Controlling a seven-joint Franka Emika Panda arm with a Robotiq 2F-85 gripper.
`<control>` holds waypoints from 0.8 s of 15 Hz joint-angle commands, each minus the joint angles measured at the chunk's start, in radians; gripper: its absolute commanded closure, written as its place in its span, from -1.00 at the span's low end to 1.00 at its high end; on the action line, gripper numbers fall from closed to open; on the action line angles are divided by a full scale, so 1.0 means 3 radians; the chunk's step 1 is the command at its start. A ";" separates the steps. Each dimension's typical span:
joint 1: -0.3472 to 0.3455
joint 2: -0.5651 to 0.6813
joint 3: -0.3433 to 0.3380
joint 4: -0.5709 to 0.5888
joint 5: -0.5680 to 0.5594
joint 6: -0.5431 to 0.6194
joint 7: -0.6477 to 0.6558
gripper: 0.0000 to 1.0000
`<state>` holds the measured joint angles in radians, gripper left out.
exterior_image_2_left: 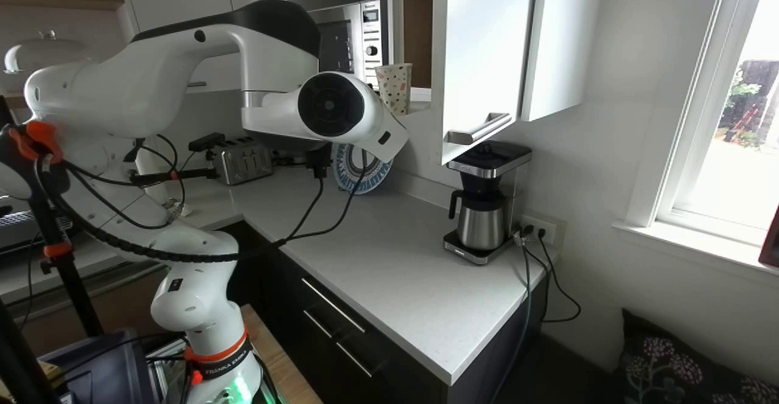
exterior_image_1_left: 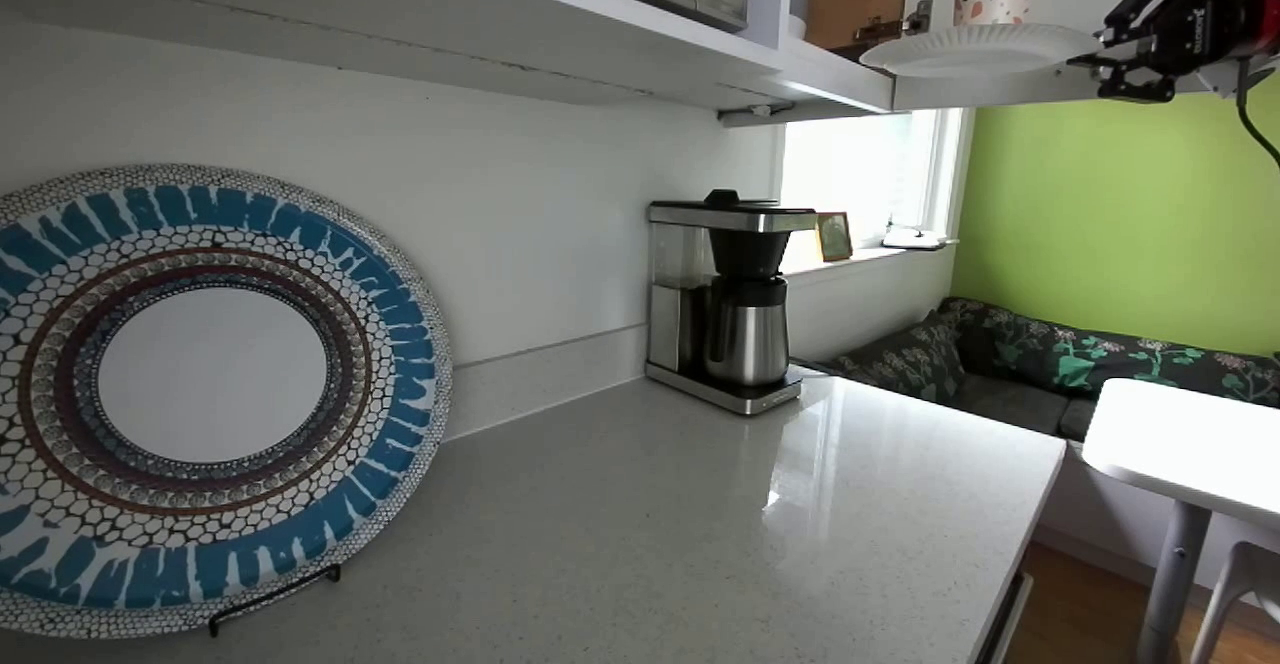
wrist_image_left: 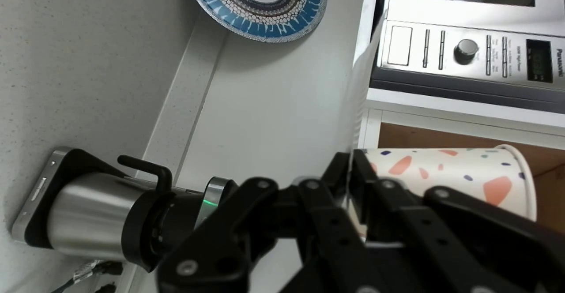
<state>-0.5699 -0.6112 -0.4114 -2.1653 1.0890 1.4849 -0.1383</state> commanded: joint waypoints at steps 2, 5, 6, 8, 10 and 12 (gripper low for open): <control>0.0055 0.0009 -0.0072 0.0109 -0.0002 0.0018 0.0079 0.97; 0.0060 0.0014 -0.0098 0.0172 0.0000 0.0010 0.0092 0.97; 0.0060 0.0013 -0.0103 0.0189 0.0004 0.0013 0.0100 0.97; 0.0065 0.0022 -0.0110 0.0228 0.0034 0.0022 0.0150 0.97; 0.0064 0.0031 -0.0097 0.0264 0.0042 0.0052 0.0202 0.97; 0.0074 0.0042 -0.0085 0.0299 0.0052 0.0075 0.0246 0.97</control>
<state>-0.5688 -0.6097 -0.4319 -2.0993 1.0890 1.4861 -0.1061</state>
